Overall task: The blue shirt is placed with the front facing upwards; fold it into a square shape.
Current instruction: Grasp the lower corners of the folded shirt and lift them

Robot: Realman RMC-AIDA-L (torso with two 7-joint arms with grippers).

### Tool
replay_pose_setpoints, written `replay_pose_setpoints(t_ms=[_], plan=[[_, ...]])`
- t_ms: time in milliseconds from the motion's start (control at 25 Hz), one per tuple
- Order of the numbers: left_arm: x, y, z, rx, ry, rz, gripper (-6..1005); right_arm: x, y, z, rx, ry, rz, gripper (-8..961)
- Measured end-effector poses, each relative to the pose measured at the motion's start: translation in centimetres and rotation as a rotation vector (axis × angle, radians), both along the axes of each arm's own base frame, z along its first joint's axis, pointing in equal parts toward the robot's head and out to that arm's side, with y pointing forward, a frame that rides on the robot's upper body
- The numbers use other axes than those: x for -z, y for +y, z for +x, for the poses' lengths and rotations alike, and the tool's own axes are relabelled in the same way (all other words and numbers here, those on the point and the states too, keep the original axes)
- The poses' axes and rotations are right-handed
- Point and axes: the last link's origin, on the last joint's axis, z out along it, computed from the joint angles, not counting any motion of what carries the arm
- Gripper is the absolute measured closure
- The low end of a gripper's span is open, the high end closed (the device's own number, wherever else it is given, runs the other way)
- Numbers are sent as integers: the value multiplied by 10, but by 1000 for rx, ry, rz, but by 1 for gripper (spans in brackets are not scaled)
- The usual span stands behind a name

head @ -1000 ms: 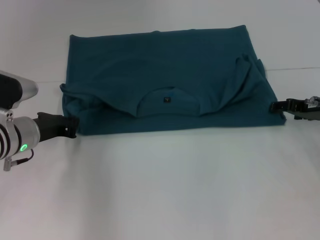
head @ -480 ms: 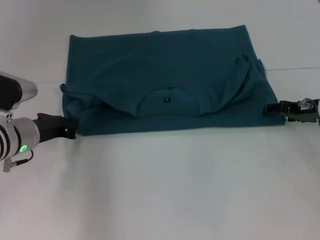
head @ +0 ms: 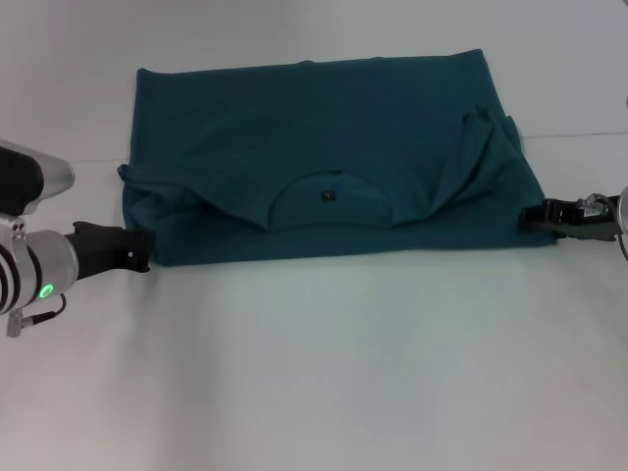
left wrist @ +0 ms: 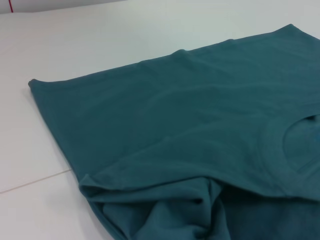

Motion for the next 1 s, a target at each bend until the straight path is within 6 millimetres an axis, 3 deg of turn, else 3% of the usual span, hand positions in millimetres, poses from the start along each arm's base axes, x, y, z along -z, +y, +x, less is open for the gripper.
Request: replay_pose_setpoints(t_ms=[120, 520, 1000], plan=[[0, 0, 0, 1, 1, 0, 974, 1, 0, -1, -10, -7, -9, 303], [0, 1, 1, 4, 3, 1, 974, 3, 0, -4, -47, -24, -33, 790], [-8, 1, 0, 4, -4, 14, 974, -13, -8, 1, -61, 45, -3, 883]])
